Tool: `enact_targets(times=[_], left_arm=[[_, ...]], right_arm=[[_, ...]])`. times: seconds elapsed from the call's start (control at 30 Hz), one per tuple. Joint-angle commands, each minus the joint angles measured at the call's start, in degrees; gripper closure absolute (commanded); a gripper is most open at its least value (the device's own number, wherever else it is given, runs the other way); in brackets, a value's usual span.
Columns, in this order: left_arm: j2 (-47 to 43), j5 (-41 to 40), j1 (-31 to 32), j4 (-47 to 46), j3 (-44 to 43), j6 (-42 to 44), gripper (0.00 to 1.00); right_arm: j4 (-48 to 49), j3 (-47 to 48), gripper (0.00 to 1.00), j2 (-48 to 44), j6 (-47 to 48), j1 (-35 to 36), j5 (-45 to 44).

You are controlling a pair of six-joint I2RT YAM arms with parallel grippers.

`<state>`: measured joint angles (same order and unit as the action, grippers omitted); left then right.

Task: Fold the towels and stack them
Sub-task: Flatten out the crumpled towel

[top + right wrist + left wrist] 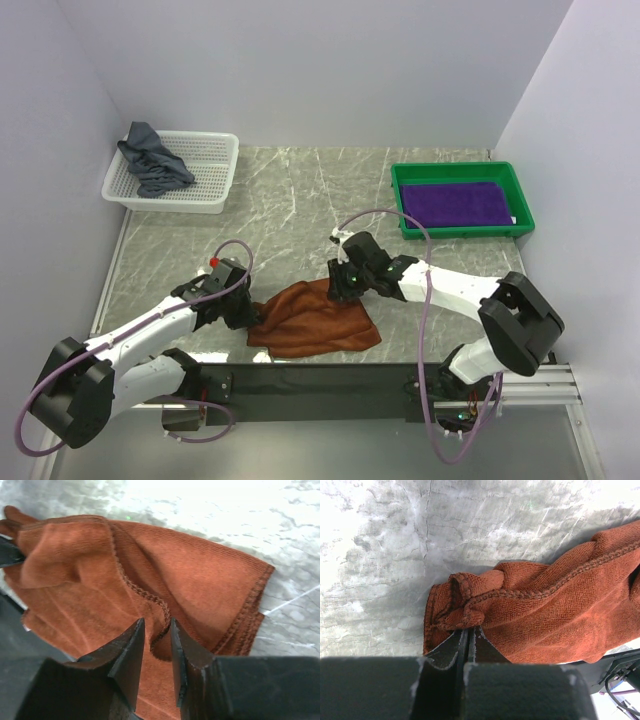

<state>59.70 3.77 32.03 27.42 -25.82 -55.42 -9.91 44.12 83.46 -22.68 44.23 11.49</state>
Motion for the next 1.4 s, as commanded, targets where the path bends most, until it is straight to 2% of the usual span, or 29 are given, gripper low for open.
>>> enact_targets(times=[0.0, 0.17, 0.43, 0.57, 0.6, 0.63, 0.7, 0.73, 0.87, 1.0, 1.17, 1.27, 1.3, 1.37], left_arm=[[-1.2, -0.4, 0.4, -0.3, -0.2, -0.7, 0.99], [-2.4, -0.9, 0.7, 0.0, 0.2, -1.1, 0.99], [-2.0, -0.9, 0.9, 0.0, 0.1, -1.1, 0.99], [-2.0, -1.0, 0.9, 0.0, 0.2, -1.1, 0.99], [-2.1, -1.0, 0.8, 0.0, 0.1, -1.2, 0.99], [-2.2, -1.0, 0.8, 0.0, 0.1, -1.3, 0.99], [-2.1, -1.3, 0.9, 0.2, -0.1, -1.3, 0.99], [-2.3, -1.7, 0.9, 0.4, -0.2, -1.4, 0.99], [-3.3, -3.6, 0.9, 2.3, -3.8, -1.2, 0.99], [-1.4, -13.4, 0.7, 4.4, -12.5, 1.4, 0.99], [8.3, -24.1, -2.6, 4.6, -24.1, 5.1, 0.99], [14.4, -24.8, -5.9, 1.4, -26.4, 6.2, 0.93], [17.5, -23.4, -6.9, -0.7, -26.9, 6.3, 0.84], [20.7, -21.2, -10.1, -2.3, -28.6, 7.5, 0.77]], right_arm=[[2.3, 1.3, 0.67, -1.9, 0.7, -0.2, 2.0], [2.4, 2.1, 0.71, -0.6, 1.0, -0.2, 0.9], [2.3, 2.7, 0.67, 3.0, -0.3, -0.3, -0.5], [2.8, 2.6, 0.69, 3.5, -0.3, -0.3, -0.1], [2.5, 2.7, 0.71, 3.4, -0.1, -0.3, -0.2], [2.3, 2.8, 0.81, 2.9, 0.1, -0.3, -0.6], [1.2, 3.2, 0.90, 1.8, 1.0, -0.3, -3.3], [0.7, 3.4, 0.98, 0.5, 1.3, -0.3, -4.5], [-1.4, 5.4, 1.00, -3.0, 6.0, -1.5, -11.4], [-1.1, 10.0, 1.00, -3.5, 10.4, -2.8, -16.0], [1.3, 15.7, 1.00, 0.9, 13.6, -4.2, -20.3], [3.8, 17.4, 1.00, 4.5, 14.7, -5.1, -19.1], [4.0, 17.9, 1.00, 5.5, 14.7, -5.4, -19.2], [3.8, 19.3, 1.00, 8.3, 14.6, -5.7, -19.5]])
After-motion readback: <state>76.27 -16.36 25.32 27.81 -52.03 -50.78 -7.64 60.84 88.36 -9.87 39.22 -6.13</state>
